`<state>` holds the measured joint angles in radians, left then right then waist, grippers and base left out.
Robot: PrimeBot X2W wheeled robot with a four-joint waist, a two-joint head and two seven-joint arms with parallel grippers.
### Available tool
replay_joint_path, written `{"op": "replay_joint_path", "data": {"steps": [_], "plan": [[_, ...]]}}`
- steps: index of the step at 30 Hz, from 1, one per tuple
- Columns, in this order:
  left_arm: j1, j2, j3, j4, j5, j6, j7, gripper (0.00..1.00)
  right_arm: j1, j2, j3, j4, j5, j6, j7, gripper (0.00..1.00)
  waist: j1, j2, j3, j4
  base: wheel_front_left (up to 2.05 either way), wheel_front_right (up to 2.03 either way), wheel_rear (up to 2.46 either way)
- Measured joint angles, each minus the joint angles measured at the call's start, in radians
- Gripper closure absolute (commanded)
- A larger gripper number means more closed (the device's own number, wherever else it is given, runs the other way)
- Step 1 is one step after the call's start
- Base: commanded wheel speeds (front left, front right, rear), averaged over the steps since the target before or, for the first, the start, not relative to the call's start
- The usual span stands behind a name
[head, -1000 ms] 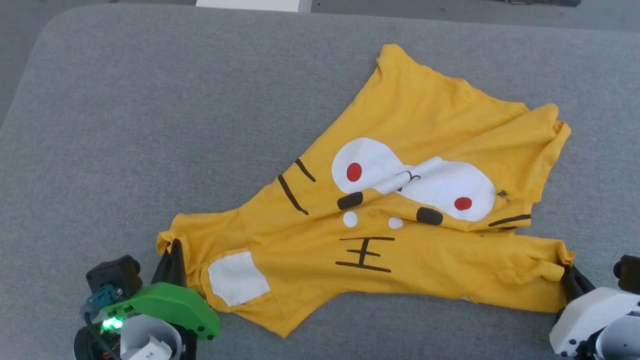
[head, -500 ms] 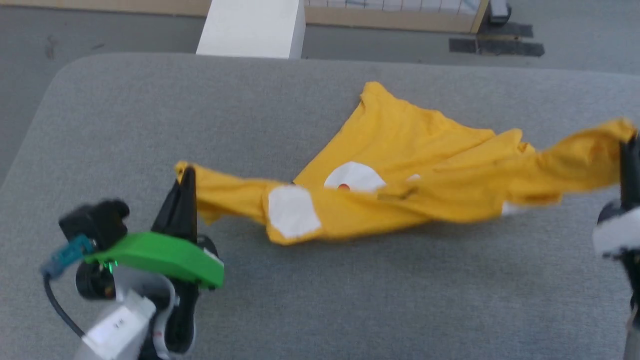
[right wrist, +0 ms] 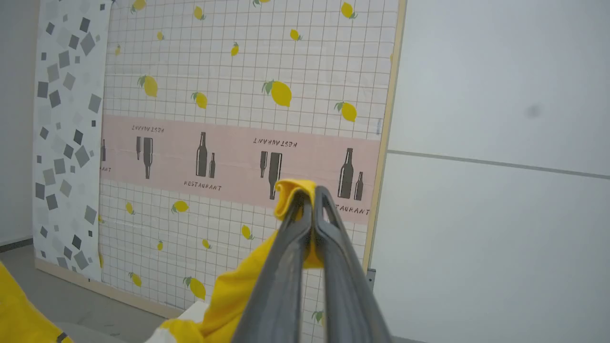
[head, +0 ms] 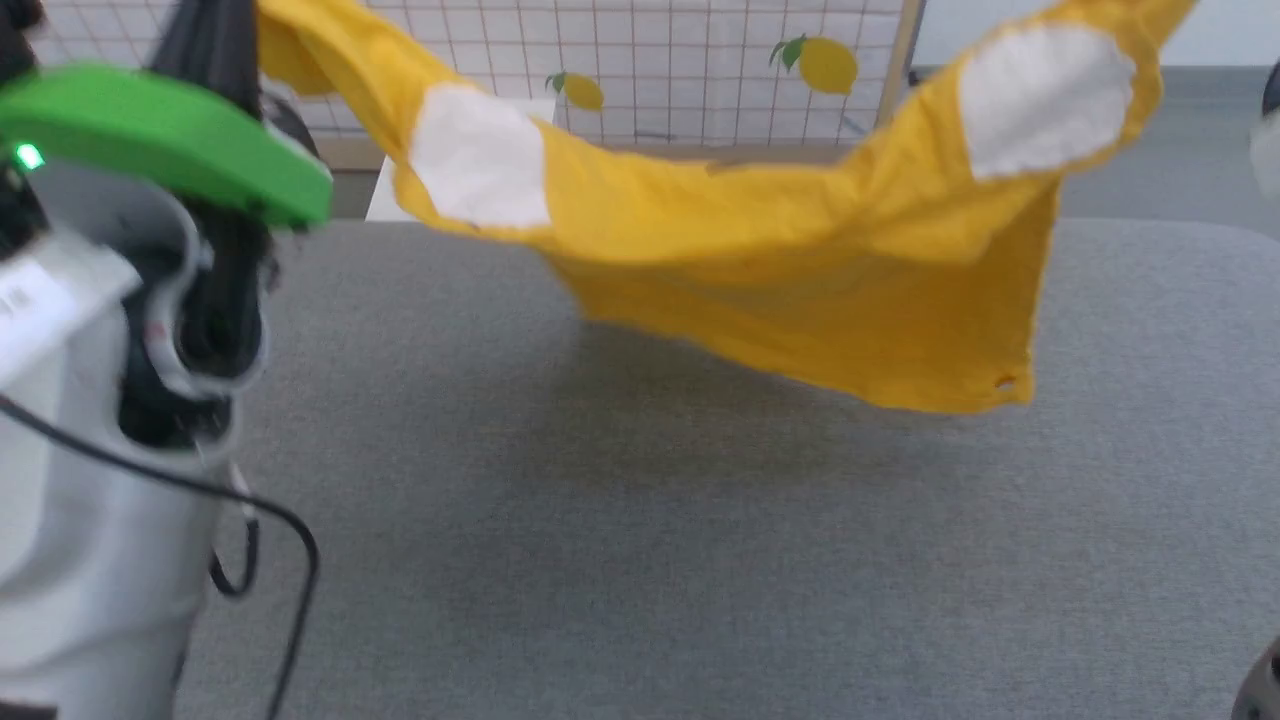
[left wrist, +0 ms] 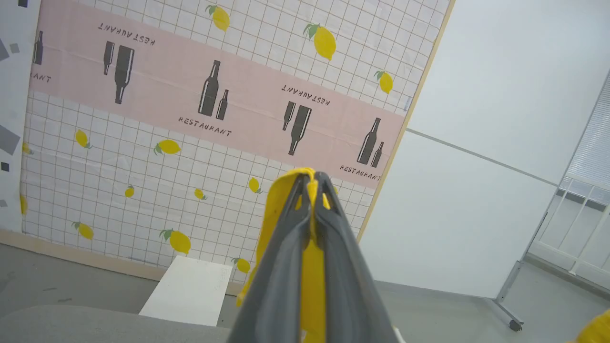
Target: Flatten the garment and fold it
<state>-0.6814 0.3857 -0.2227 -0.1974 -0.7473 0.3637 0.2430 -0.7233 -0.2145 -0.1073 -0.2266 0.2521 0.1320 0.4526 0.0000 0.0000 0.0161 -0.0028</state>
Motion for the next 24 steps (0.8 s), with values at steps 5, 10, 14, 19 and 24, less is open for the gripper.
{"op": "replay_joint_path", "data": {"steps": [5,10,14,19,24], "plan": [[-0.175,0.009,0.004,0.09,0.008,0.017,0.071,1.0,-0.143,-0.011,0.038,0.105,-0.001,0.0,0.024,1.0,0.0,0.0,-0.031,-0.03,0.0,0.0,0.0],[-0.27,0.013,-0.008,0.171,0.007,0.048,0.148,1.0,-0.237,-0.007,0.076,0.206,-0.005,0.0,0.068,1.0,0.0,0.0,-0.047,-0.061,0.0,0.0,0.0],[-0.335,0.009,-0.014,0.235,0.005,0.086,0.203,1.0,-0.304,0.011,0.103,0.294,-0.007,0.0,0.111,1.0,0.0,0.0,-0.036,-0.081,0.0,0.0,0.0],[-0.463,-0.016,-0.028,0.311,0.047,0.148,0.199,1.0,-0.425,0.017,0.118,0.403,-0.045,0.0,0.105,1.0,0.0,0.0,0.015,-0.097,0.0,0.0,0.0],[-0.668,-0.039,-0.041,0.407,0.136,0.195,0.117,1.0,-0.601,0.018,0.128,0.521,-0.099,0.0,0.026,1.0,0.0,0.0,0.108,-0.109,0.0,0.0,0.0]]}}
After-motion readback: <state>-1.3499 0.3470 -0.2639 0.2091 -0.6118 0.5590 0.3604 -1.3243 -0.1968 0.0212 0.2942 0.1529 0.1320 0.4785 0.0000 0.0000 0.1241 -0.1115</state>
